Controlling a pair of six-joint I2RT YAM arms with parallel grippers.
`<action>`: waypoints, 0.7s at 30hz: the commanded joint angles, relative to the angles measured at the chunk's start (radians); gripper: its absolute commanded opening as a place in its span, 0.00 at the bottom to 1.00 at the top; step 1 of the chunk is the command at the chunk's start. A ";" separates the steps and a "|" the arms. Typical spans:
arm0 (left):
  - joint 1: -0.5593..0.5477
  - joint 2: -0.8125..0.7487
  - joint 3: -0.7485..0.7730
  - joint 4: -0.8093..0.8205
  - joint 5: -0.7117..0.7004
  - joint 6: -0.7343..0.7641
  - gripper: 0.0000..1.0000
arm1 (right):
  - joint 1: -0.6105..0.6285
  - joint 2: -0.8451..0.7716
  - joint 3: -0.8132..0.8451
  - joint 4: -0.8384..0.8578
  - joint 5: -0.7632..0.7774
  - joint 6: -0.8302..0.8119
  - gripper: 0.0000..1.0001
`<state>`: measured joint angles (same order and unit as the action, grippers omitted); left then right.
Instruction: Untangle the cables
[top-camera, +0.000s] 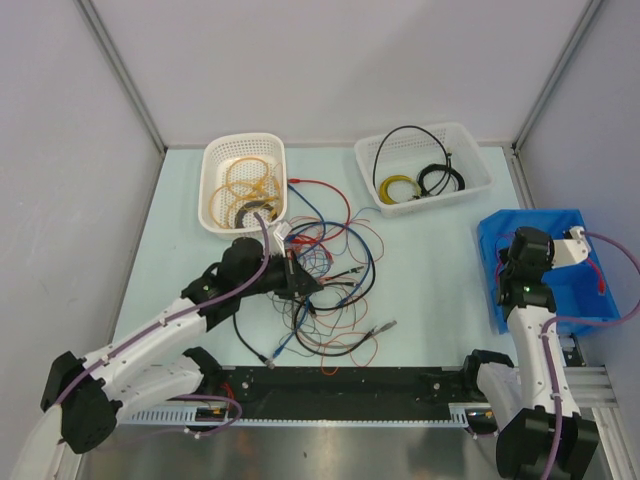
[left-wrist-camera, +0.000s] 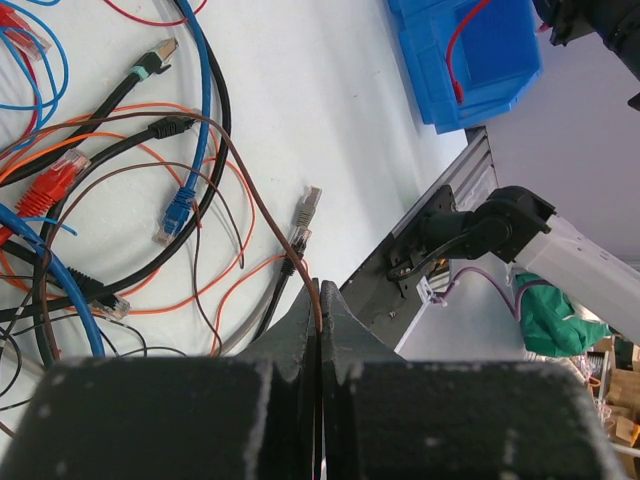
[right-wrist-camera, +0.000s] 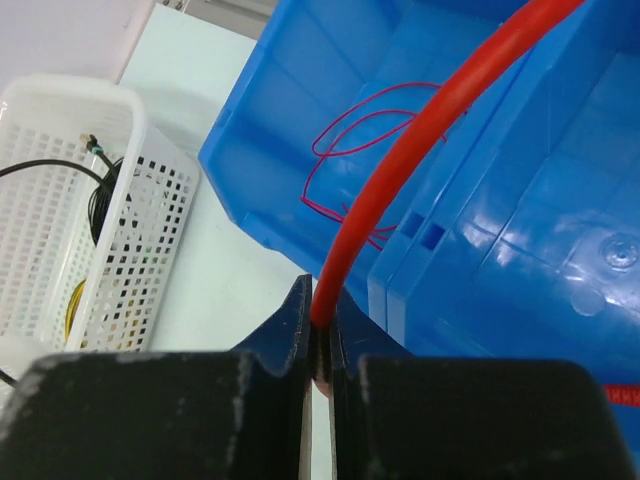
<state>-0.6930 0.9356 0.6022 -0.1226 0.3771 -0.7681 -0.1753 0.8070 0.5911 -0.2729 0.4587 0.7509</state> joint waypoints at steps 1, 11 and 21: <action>-0.013 0.009 0.039 0.015 -0.004 -0.007 0.00 | -0.004 0.008 0.003 0.018 -0.038 0.064 0.00; -0.016 0.020 0.034 0.021 -0.006 -0.014 0.00 | -0.107 0.061 0.001 0.015 -0.181 0.077 0.27; -0.016 0.032 0.044 0.017 -0.001 -0.003 0.00 | -0.075 -0.081 0.042 -0.058 -0.227 0.197 0.85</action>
<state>-0.7048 0.9642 0.6044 -0.1223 0.3706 -0.7689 -0.2737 0.7746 0.5892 -0.2996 0.2630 0.8845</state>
